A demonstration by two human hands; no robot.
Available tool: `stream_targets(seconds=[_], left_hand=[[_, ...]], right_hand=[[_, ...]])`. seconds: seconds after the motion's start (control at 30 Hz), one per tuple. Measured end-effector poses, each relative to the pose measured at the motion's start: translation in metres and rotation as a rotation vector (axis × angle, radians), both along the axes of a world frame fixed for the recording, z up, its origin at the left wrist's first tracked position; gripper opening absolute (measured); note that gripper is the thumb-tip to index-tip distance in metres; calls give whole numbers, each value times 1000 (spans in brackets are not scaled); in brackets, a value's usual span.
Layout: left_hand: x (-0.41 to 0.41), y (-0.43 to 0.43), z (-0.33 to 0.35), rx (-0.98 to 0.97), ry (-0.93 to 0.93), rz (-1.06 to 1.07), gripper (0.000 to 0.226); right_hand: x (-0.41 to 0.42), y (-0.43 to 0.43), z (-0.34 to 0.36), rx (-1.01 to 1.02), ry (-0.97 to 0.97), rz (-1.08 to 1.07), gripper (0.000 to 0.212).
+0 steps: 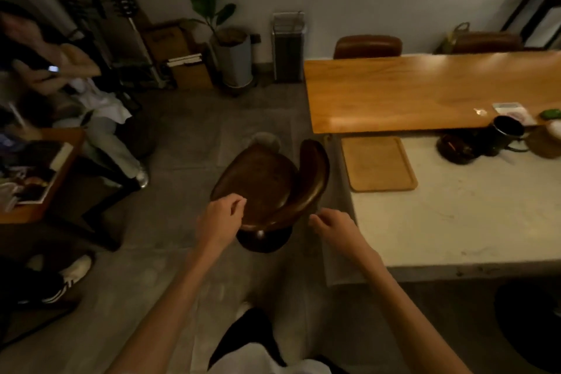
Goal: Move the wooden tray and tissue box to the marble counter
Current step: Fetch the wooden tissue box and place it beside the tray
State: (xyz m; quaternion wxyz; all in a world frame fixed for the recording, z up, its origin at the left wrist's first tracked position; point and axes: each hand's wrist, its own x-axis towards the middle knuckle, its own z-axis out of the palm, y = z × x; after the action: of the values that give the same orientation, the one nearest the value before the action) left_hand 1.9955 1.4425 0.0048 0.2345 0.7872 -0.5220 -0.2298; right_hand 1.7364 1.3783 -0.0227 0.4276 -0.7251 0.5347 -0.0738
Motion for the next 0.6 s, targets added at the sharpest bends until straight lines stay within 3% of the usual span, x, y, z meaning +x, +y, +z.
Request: stream_targets(seconds=[0.17, 0.33, 0.6], left_hand=[[122, -50, 47, -154, -57, 10, 18], [251, -104, 67, -212, -108, -37, 18], [421, -172, 53, -75, -99, -120, 18]], right_hand=[[130, -73, 45, -124, -76, 64, 23], [270, -131, 62, -217, -154, -24, 26], [451, -165, 30, -116, -181, -109, 30]])
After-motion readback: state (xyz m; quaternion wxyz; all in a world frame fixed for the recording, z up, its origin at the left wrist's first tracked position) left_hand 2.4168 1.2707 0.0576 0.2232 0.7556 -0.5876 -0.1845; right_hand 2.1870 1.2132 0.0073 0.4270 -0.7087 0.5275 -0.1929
